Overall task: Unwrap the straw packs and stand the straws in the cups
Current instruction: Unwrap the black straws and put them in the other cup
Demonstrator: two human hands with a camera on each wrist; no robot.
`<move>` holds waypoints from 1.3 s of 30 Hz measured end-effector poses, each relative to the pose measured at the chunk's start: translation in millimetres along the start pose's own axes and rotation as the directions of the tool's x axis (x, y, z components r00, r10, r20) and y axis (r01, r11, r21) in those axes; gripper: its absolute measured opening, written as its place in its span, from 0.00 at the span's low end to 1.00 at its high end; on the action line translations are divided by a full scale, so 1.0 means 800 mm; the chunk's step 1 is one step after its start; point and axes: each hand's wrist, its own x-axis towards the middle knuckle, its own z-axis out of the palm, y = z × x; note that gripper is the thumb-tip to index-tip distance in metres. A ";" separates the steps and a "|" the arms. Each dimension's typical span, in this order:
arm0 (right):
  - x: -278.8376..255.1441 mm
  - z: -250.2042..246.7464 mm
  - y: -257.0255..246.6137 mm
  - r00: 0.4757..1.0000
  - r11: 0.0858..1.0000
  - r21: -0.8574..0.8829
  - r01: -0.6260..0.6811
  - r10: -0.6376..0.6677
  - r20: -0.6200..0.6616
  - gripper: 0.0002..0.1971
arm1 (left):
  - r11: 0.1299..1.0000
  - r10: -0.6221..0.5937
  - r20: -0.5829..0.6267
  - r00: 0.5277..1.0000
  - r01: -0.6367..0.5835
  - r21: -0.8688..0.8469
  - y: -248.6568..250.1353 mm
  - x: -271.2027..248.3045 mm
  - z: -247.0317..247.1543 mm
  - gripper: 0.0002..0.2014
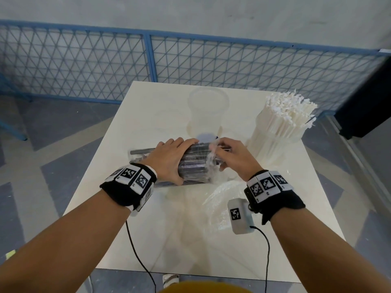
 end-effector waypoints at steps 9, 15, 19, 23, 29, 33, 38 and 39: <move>-0.004 -0.023 -0.011 0.987 0.995 0.030 0.094 -0.089 -0.130 0.02 | 0.985 -0.045 -0.014 0.999 0.042 -0.166 -0.020 -0.010 0.009 0.49; -0.006 -0.044 -0.001 0.977 0.983 0.173 0.061 -0.023 -0.213 0.08 | 0.981 -0.063 0.021 0.998 0.066 -0.185 -0.029 -0.013 0.006 0.50; 0.002 -0.025 0.013 0.955 0.966 0.250 -0.062 0.131 -0.267 0.10 | 0.998 -0.010 -0.040 0.999 0.007 -0.064 0.001 -0.011 0.016 0.60; 0.008 -0.006 0.021 0.919 0.927 0.312 -0.209 0.295 -0.262 0.12 | 0.999 0.032 -0.179 0.983 -0.032 0.003 0.050 -0.010 0.048 0.61; 0.004 -0.008 0.020 0.929 0.922 0.304 -0.241 0.310 -0.204 0.09 | 0.999 0.031 -0.310 0.950 -0.027 0.018 0.046 -0.012 0.062 0.51; -0.007 -0.034 0.009 0.966 0.964 0.238 -0.122 0.170 -0.193 0.04 | 0.999 -0.020 -0.272 0.962 0.005 -0.053 0.023 -0.011 0.055 0.43; -0.001 -0.048 0.008 0.989 0.934 -0.351 -0.062 0.011 -0.146 0.06 | 0.995 -0.036 -0.235 0.971 0.014 -0.098 0.017 -0.010 0.051 0.41; 0.000 -0.046 0.008 0.993 0.846 -0.534 -0.006 -0.058 -0.103 0.05 | 0.995 -0.034 -0.234 0.972 0.011 -0.099 0.018 -0.010 0.049 0.41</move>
